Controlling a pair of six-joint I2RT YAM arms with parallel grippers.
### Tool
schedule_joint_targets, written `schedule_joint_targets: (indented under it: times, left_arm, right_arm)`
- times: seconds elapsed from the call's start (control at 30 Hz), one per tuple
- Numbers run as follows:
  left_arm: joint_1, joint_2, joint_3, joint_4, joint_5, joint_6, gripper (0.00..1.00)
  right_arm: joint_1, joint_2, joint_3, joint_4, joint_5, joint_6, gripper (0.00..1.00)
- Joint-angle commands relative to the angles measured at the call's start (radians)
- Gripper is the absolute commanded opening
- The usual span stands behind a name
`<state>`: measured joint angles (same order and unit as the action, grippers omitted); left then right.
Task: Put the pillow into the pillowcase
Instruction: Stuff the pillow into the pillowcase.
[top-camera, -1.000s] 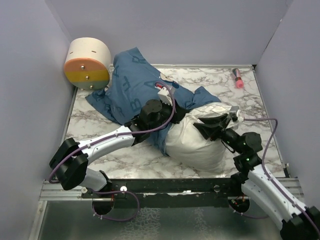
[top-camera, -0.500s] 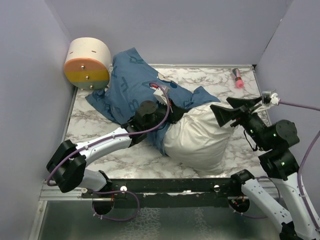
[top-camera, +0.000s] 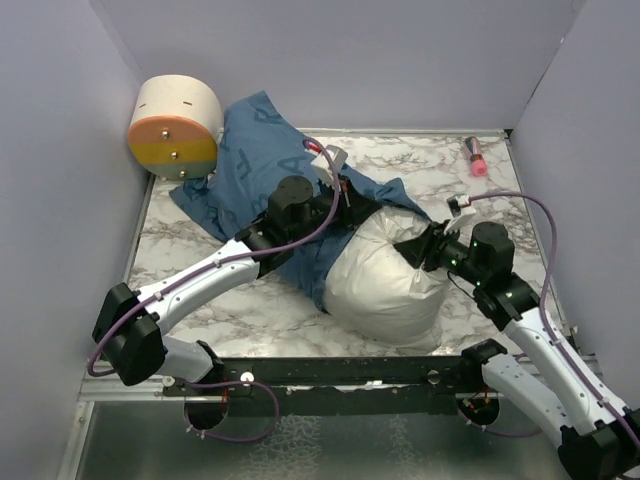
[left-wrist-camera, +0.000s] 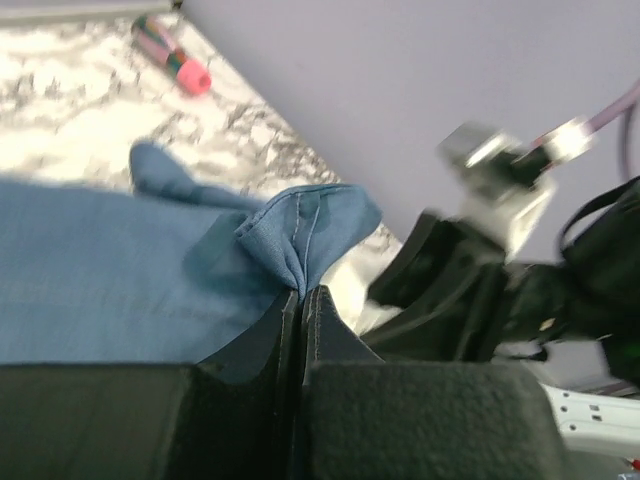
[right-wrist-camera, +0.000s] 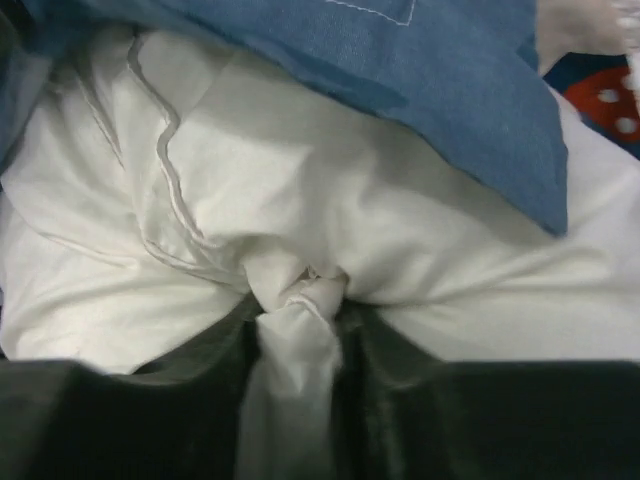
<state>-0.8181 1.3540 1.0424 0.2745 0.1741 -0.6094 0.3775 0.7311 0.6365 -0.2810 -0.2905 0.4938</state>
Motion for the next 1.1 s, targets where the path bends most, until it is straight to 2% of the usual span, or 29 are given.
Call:
schedule_joint_targets:
  times: [0.0, 0.1, 0.27, 0.43, 0.57, 0.63, 0.73, 0.9, 1.0, 1.07]
  left_arm:
    - [0.004, 0.034, 0.175, -0.076, 0.123, 0.043, 0.0]
    - [-0.027, 0.064, 0.246, -0.074, 0.154, 0.037, 0.0]
    - [-0.107, 0.125, 0.378, -0.074, 0.166, 0.034, 0.0]
    - [-0.141, 0.182, 0.585, -0.103, 0.186, 0.062, 0.0]
    - [-0.142, 0.165, 0.643, -0.079, 0.206, 0.068, 0.0]
    - [-0.142, 0.133, 0.588, -0.046, 0.202, 0.064, 0.0]
    - [-0.134, 0.08, 0.357, 0.042, 0.167, 0.026, 0.0]
    - [-0.111, 0.086, -0.075, 0.282, 0.161, -0.149, 0.0]
    - [-0.105, 0.107, -0.222, 0.391, 0.149, -0.218, 0.0]
    - [-0.104, 0.1, -0.256, 0.401, 0.135, -0.222, 0.0]
  right_arm:
    - [0.013, 0.084, -0.151, 0.15, -0.24, 0.061, 0.16]
    - [0.015, 0.173, -0.172, 0.418, -0.24, 0.113, 0.05]
    - [0.014, 0.375, -0.027, 0.773, -0.092, 0.187, 0.03]
    - [0.013, 0.412, 0.202, 0.914, 0.077, 0.126, 0.02]
    - [0.012, 0.341, 0.206, 0.999, 0.094, 0.014, 0.02]
    - [0.014, 0.302, 0.121, 1.004, 0.068, -0.025, 0.02]
    - [0.014, 0.276, -0.09, 1.01, 0.011, -0.034, 0.04]
    - [0.014, 0.359, -0.403, 1.09, -0.106, 0.062, 0.11]
    - [0.014, 0.328, -0.488, 1.121, -0.239, 0.085, 0.26]
    - [0.014, 0.213, -0.475, 0.998, -0.315, 0.053, 0.37]
